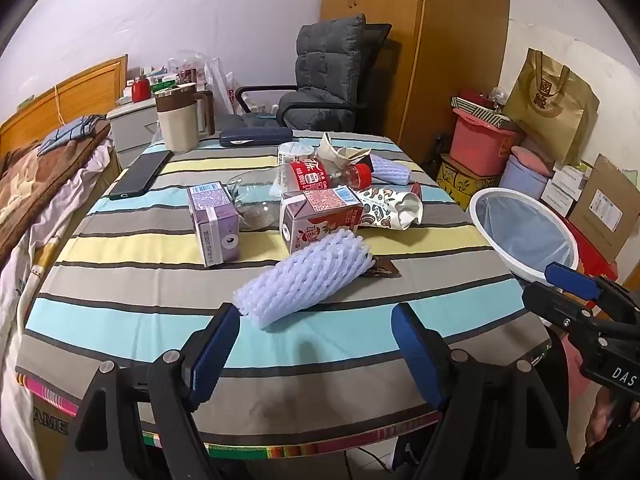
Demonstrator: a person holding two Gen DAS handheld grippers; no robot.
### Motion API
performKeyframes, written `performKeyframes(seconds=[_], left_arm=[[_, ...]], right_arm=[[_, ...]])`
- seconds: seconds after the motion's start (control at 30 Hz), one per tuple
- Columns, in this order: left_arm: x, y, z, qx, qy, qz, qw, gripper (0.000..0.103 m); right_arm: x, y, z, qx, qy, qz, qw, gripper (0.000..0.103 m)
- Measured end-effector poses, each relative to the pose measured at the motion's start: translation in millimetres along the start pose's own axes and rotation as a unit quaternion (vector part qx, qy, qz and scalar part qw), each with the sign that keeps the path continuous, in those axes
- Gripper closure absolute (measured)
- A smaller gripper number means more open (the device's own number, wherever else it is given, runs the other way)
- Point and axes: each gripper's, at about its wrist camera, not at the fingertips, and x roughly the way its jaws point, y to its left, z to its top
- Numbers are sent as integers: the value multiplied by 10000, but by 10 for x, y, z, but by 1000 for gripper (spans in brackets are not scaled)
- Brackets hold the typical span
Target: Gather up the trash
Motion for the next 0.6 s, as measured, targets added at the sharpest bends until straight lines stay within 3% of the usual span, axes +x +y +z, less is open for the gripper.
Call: performKeyframes(seconds=[0.6], left_arm=[[-37,79,7,-84,-71,19,9999,25]], right_arm=[[-15,41,24,-37,-3,-29,10000,36]])
